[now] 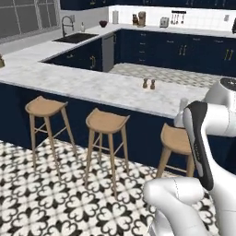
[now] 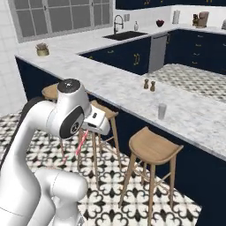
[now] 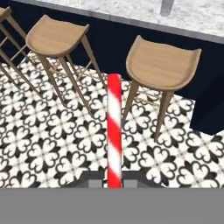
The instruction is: Take a straw from the drawer in front and place it inside the glass cup on the dining counter.
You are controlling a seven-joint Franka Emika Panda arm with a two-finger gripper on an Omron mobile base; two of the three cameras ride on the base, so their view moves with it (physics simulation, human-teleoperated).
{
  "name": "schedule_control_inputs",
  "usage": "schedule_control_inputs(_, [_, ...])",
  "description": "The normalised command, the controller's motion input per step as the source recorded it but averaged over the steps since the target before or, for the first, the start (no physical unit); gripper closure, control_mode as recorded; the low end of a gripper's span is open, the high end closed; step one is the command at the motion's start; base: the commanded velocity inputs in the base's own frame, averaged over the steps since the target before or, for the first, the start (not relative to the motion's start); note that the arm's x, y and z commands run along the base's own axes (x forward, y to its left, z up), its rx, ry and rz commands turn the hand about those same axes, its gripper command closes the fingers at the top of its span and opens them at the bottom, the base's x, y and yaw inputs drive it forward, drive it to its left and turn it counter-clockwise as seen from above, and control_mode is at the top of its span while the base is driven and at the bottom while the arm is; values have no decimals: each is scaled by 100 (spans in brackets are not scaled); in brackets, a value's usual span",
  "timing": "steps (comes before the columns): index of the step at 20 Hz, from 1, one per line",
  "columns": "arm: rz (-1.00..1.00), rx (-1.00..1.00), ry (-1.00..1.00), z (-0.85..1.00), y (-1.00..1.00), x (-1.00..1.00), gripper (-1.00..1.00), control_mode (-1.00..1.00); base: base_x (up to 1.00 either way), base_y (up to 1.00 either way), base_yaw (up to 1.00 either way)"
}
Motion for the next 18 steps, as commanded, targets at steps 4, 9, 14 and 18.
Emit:
schedule_control_inputs(4, [0,0,0,0,0,0,100,100,55,44,-60])
schedule_control_inputs(9, [0,0,0,0,0,0,100,100,56,46,-59])
schedule_control_inputs(14, [0,0,0,0,0,0,100,100,78,40,-48])
schedule_control_inputs(18, [0,0,0,0,0,0,100,100,99,30,-34])
